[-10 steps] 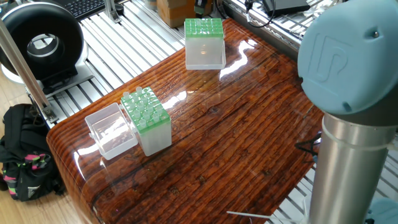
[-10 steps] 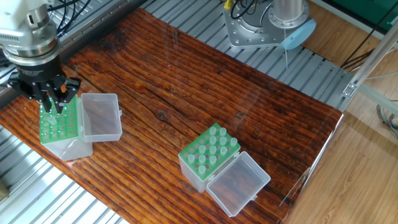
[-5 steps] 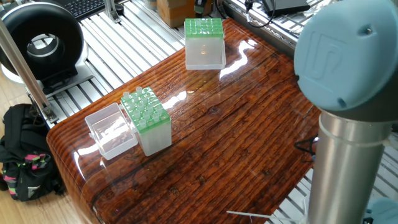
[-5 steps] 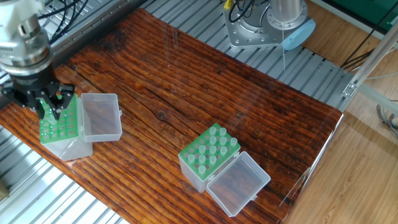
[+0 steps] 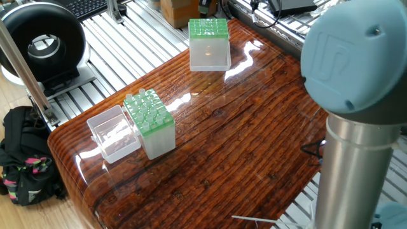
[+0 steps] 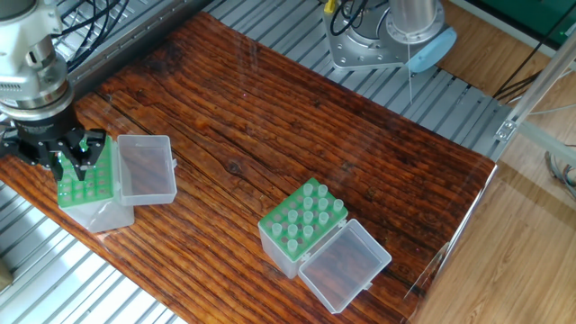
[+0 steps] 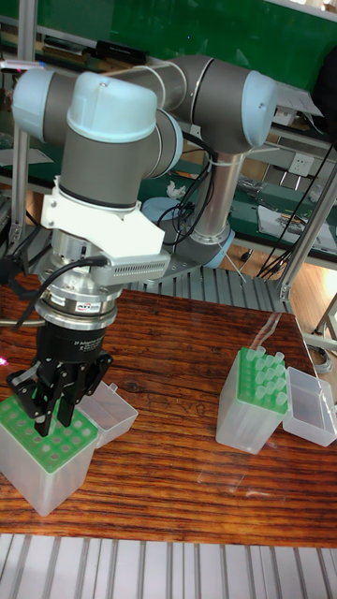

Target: Transfer all large pipette tips from one holder to another

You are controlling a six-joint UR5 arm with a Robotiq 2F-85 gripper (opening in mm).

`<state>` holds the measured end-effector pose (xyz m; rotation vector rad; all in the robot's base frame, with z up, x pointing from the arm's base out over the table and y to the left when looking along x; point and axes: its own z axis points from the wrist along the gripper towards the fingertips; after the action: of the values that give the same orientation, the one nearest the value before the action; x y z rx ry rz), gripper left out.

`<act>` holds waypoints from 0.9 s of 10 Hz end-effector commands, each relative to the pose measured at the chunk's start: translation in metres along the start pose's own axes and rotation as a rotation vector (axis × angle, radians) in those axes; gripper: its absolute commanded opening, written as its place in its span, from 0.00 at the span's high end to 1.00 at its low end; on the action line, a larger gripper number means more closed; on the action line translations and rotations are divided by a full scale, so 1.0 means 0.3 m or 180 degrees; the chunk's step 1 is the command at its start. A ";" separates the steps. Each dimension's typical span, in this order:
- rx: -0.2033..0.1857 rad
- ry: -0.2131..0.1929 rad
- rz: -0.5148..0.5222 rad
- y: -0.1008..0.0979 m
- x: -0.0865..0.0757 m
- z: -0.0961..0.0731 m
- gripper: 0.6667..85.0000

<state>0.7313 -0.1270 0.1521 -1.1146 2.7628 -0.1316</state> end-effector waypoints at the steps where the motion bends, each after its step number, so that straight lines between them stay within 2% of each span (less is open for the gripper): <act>1: -0.0036 0.0007 -0.0033 -0.001 0.017 -0.001 0.61; 5: -0.0104 0.0028 -0.0066 0.014 0.038 0.007 0.61; 9: -0.0128 0.0018 -0.0087 0.020 0.033 0.011 0.61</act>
<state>0.7208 -0.1325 0.1465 -1.1651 2.7730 -0.1052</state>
